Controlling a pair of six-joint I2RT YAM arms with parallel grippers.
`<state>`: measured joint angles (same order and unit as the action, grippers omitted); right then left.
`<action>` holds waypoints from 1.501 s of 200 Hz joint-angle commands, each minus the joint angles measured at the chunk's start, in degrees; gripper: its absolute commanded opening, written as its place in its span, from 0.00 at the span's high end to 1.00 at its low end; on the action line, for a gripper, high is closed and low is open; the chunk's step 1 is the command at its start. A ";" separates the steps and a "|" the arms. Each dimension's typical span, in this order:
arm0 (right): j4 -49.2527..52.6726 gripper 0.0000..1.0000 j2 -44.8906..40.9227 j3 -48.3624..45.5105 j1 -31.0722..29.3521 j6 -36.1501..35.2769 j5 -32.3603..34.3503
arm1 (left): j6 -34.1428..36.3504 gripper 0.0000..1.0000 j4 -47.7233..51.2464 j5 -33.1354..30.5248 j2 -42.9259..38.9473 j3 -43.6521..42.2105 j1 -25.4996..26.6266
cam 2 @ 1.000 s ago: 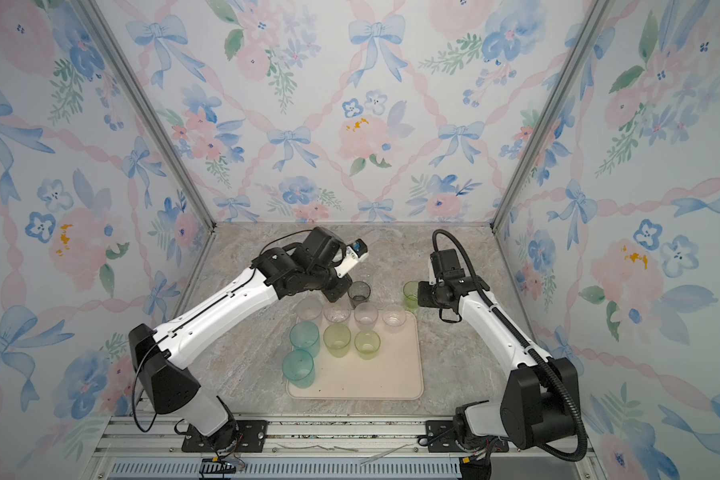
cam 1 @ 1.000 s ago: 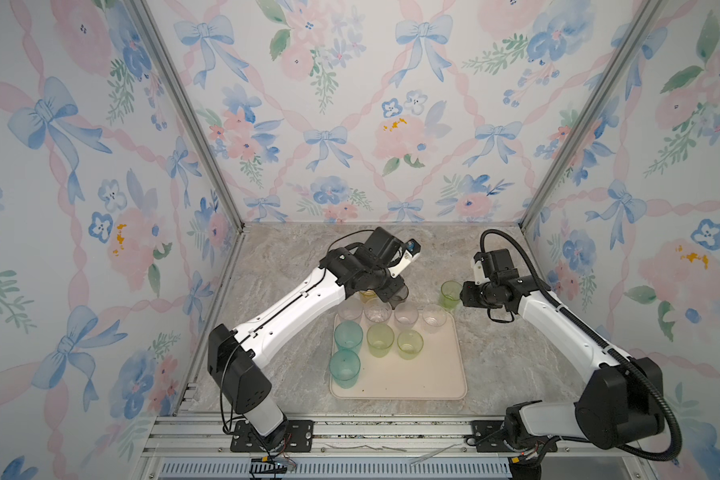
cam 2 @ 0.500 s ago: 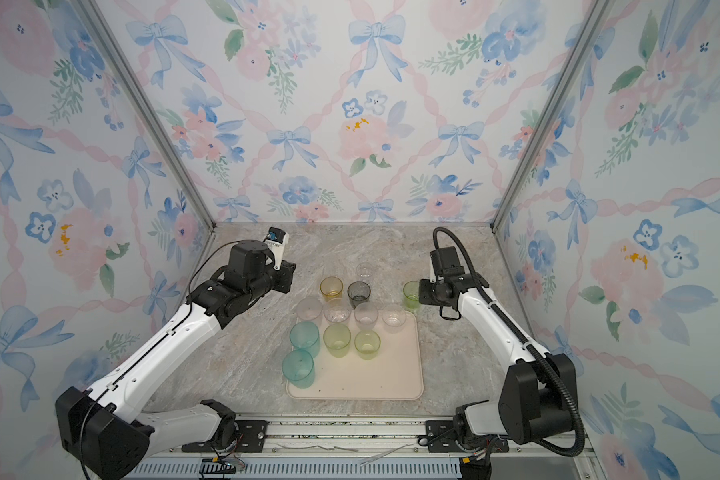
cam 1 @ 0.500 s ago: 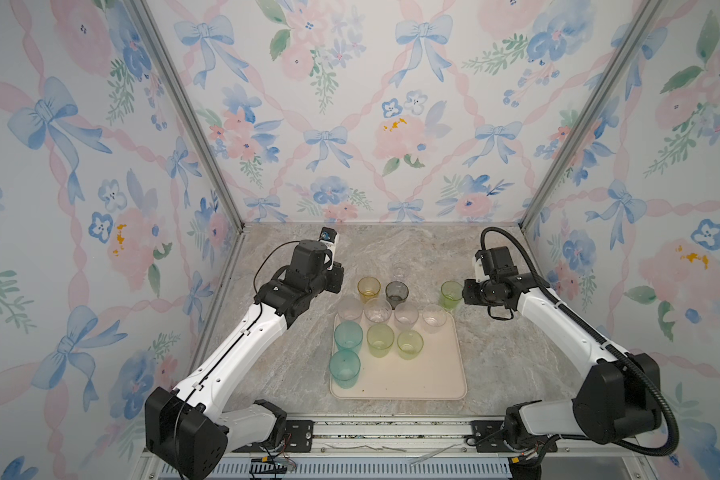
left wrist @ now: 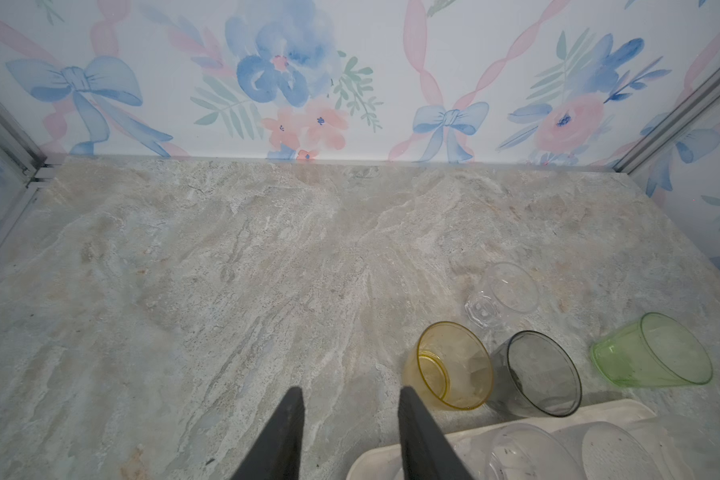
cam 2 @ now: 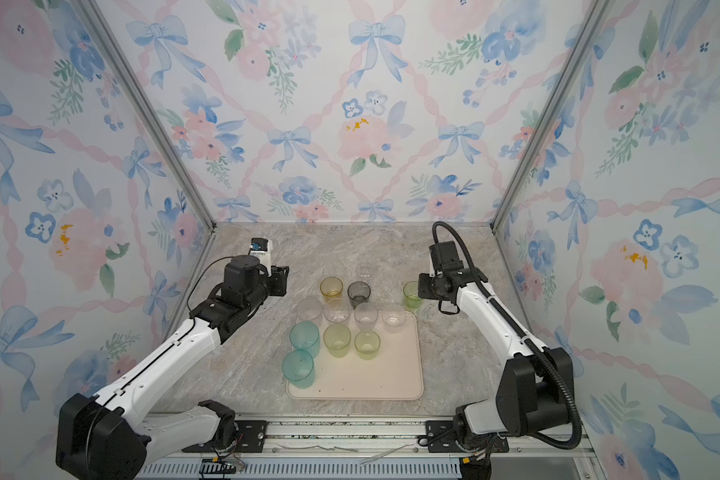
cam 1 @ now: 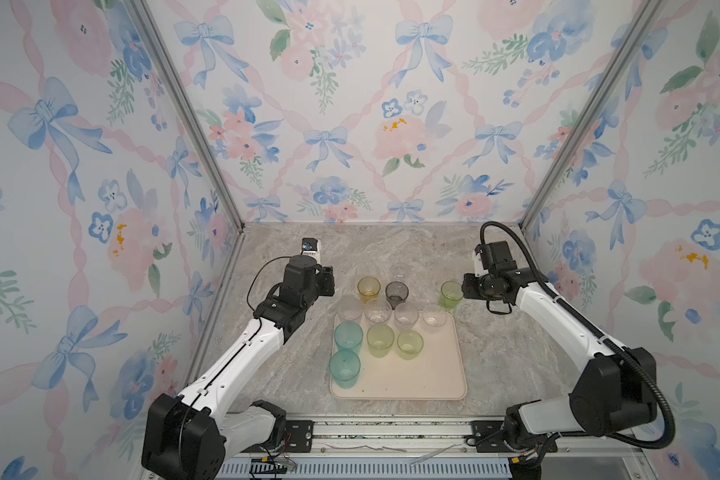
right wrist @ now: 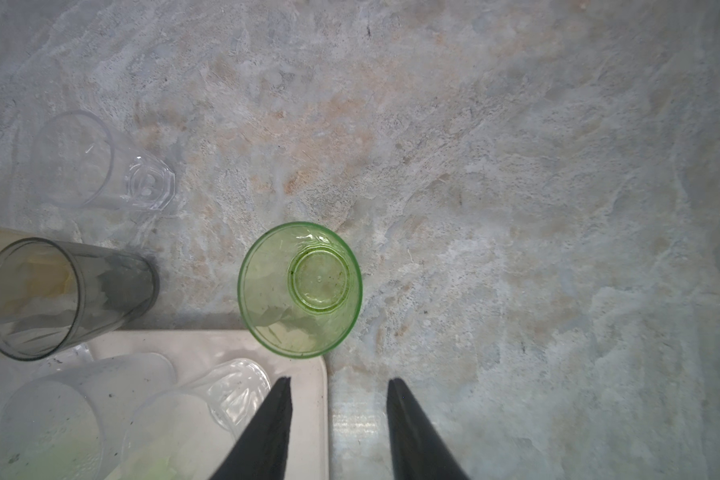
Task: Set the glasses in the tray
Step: 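Raise the left gripper while the right gripper lowers over the bright green cup, then close the right gripper on the bright green cup rim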
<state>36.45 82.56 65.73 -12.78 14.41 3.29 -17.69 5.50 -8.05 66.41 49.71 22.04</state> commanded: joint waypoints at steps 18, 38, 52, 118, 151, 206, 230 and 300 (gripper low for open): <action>2.04 0.59 3.27 2.68 0.74 -0.62 1.27 | -1.55 0.57 -3.88 0.03 0.56 -0.96 -0.52; 2.74 0.60 4.46 3.56 0.73 -0.72 1.96 | -1.73 0.58 -5.60 -1.51 0.67 -2.43 -0.67; 2.84 0.61 5.13 3.80 0.76 -0.84 2.67 | -1.73 0.55 -6.74 -2.84 0.54 -3.43 -0.72; 2.06 0.69 10.77 6.03 1.34 -0.13 2.46 | -0.41 0.57 -5.93 -7.54 0.65 -4.01 -1.25; 1.26 0.72 11.94 6.49 1.61 0.25 1.02 | -0.07 0.56 -6.21 -7.75 0.69 -4.09 -1.48; 0.56 0.78 15.54 7.02 2.05 0.24 -0.03 | 0.20 0.56 -6.08 -7.88 0.65 -4.02 -1.75; 0.22 0.79 16.22 7.13 2.31 0.25 -0.30 | 0.38 0.56 -6.06 -7.53 0.91 -3.63 -1.83; -0.23 0.89 18.25 7.87 2.67 0.11 -1.61 | 0.73 0.57 -5.81 -7.30 1.92 -3.13 -1.92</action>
<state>36.38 99.39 71.83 -10.79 14.15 2.81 -18.06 -0.10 -15.20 67.77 46.24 20.60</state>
